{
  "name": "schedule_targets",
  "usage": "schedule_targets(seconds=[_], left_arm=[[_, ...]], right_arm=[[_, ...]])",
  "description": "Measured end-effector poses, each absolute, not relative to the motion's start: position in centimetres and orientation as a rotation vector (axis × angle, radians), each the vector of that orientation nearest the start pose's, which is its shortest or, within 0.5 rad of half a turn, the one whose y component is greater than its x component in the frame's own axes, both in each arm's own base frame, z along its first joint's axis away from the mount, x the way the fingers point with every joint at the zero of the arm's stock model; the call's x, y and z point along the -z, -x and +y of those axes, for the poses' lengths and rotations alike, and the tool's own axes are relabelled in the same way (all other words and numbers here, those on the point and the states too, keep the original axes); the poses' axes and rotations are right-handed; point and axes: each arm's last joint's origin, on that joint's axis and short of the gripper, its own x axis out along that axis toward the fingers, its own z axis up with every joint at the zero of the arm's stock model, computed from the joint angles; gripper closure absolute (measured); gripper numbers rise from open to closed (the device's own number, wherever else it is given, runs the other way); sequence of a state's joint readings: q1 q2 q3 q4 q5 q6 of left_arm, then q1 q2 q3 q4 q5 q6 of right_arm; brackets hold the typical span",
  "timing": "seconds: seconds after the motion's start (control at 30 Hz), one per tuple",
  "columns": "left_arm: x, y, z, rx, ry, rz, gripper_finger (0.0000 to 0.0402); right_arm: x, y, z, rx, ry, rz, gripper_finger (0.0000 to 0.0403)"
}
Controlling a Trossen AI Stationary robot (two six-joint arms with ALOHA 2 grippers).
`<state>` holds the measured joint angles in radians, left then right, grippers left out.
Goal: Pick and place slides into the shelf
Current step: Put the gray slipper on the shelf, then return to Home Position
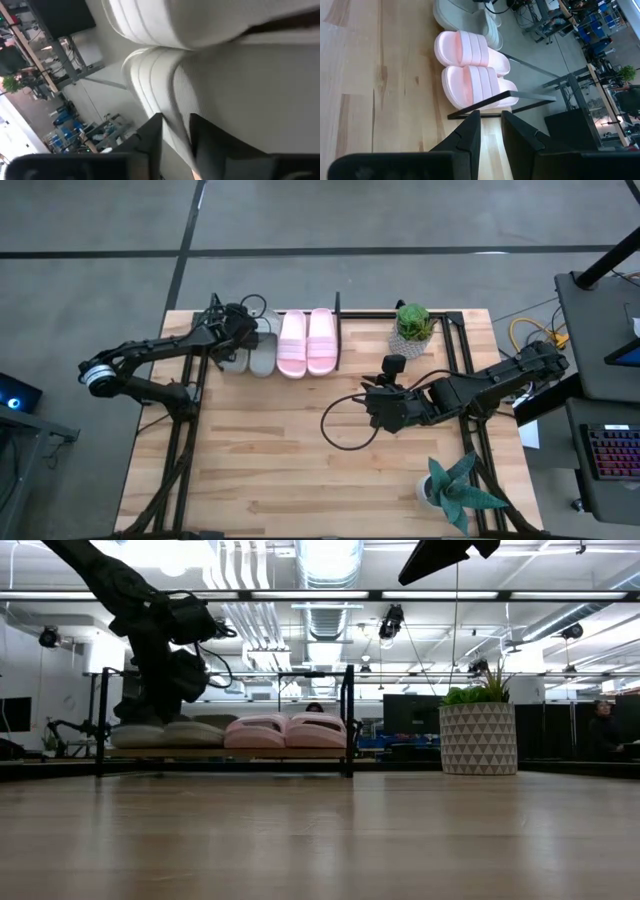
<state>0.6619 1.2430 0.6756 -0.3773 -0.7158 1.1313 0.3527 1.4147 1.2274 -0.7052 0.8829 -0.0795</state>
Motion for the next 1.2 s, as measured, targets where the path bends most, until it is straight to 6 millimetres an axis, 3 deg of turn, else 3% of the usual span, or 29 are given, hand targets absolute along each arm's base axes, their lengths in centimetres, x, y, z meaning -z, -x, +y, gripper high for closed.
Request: schedule_targets(seconds=[0.3, 0.47, 0.67, 0.8, 0.93, 1.1, 1.2], left_arm=[[-20.2, -16.6, 15.4, -0.604, -0.854, 1.589, 0.0203], [-21.6, -16.8, 15.3, -0.709, -0.799, 1.505, 0.0165], [-25.1, -17.2, 14.1, -0.740, -0.647, 1.272, 0.0171], [-27.8, -17.5, 12.0, -0.690, -0.515, 1.048, 0.0189], [-30.7, -17.4, 9.7, -0.568, -0.489, 0.826, 0.0211], [-32.5, -17.1, 7.3, -0.445, -0.388, 0.607, 0.0235], [-33.1, -17.0, 6.3, -0.338, -0.229, 0.482, 0.0244]], right_arm=[[-31.1, -27.5, 7.8, 0.466, 0.597, 0.756, 0.0335], [-31.1, -27.5, 7.8, 0.467, 0.595, 0.754, 0.0335], [-31.1, -27.5, 7.8, 0.467, 0.594, 0.753, 0.0335], [-31.1, -27.5, 7.8, 0.467, 0.593, 0.752, 0.0335], [-31.1, -27.6, 7.8, 0.467, 0.593, 0.751, 0.0335], [-31.1, -27.6, 7.8, 0.467, 0.592, 0.751, 0.0335], [-31.1, -27.6, 7.8, 0.467, 0.592, 0.750, 0.0335]])
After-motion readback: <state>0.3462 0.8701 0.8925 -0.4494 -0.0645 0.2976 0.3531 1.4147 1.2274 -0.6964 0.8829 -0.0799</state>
